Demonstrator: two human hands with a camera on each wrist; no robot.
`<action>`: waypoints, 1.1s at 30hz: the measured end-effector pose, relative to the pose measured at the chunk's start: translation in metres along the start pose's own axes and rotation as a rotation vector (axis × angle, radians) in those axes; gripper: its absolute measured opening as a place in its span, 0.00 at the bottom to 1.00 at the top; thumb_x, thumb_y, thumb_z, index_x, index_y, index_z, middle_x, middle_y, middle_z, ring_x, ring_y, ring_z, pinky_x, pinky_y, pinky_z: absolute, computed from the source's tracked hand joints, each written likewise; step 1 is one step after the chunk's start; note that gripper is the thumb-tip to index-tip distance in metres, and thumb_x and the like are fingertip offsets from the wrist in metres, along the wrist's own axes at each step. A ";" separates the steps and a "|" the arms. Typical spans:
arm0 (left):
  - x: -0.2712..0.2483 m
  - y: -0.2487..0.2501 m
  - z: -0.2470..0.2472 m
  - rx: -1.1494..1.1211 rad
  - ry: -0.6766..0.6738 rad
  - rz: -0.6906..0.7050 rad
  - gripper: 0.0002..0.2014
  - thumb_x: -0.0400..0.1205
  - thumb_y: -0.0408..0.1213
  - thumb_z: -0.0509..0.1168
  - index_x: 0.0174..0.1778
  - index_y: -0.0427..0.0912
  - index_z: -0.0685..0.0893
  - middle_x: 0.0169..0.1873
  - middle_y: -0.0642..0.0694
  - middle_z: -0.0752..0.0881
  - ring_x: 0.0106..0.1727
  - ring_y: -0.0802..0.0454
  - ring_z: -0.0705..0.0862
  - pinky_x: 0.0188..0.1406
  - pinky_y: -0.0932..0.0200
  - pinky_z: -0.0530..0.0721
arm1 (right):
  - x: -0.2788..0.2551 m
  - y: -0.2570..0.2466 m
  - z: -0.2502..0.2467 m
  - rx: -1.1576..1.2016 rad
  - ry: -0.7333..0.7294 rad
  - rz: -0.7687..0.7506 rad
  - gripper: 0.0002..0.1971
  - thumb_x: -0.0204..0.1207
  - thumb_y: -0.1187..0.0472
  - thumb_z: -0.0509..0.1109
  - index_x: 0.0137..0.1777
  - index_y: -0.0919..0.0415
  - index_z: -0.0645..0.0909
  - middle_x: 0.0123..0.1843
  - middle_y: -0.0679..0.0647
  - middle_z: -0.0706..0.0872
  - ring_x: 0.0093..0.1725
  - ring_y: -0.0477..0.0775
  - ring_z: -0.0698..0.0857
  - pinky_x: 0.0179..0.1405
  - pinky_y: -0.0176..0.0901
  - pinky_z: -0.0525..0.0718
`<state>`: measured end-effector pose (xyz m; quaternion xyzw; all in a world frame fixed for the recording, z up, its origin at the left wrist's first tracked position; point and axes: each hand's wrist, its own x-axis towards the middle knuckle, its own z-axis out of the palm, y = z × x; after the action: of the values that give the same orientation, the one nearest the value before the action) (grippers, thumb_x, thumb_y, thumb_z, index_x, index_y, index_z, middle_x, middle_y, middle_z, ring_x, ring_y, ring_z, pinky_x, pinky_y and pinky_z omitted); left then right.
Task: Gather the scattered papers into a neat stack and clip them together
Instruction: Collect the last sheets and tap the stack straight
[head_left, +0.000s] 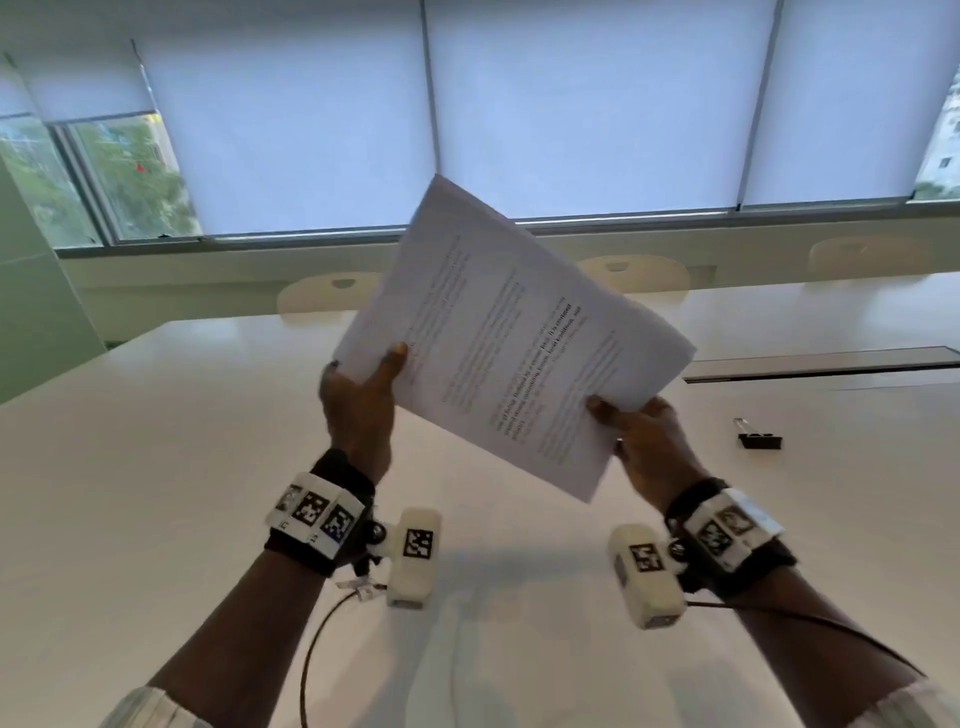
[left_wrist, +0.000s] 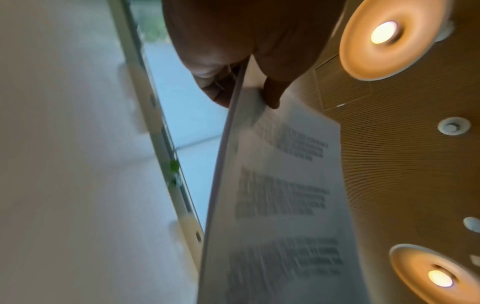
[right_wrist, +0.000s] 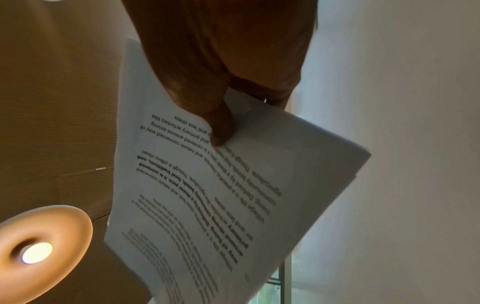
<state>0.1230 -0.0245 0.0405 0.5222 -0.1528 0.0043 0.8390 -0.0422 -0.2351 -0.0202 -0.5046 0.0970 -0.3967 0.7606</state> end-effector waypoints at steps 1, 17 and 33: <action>0.010 0.011 -0.010 0.100 0.043 0.052 0.33 0.72 0.37 0.79 0.71 0.33 0.75 0.64 0.37 0.85 0.55 0.46 0.86 0.45 0.64 0.88 | 0.000 -0.005 -0.006 -0.014 -0.023 -0.004 0.17 0.60 0.66 0.78 0.51 0.64 0.86 0.48 0.55 0.93 0.44 0.53 0.92 0.39 0.48 0.89; 0.012 0.000 -0.037 0.620 -0.189 0.199 0.17 0.81 0.41 0.69 0.58 0.32 0.77 0.55 0.41 0.86 0.52 0.42 0.87 0.37 0.58 0.82 | 0.008 -0.032 0.014 -0.469 -0.040 -0.090 0.09 0.75 0.69 0.74 0.54 0.60 0.86 0.52 0.56 0.92 0.53 0.64 0.90 0.53 0.65 0.89; -0.017 -0.053 -0.060 0.572 0.020 0.183 0.12 0.82 0.38 0.69 0.52 0.40 0.72 0.47 0.45 0.81 0.48 0.46 0.81 0.41 0.53 0.83 | -0.017 0.025 0.007 -0.550 -0.048 0.027 0.13 0.74 0.70 0.75 0.58 0.67 0.86 0.56 0.62 0.90 0.56 0.66 0.89 0.56 0.69 0.87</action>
<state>0.1312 0.0068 -0.0350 0.7213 -0.1837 0.1277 0.6555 -0.0373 -0.2143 -0.0423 -0.7001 0.1897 -0.3332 0.6024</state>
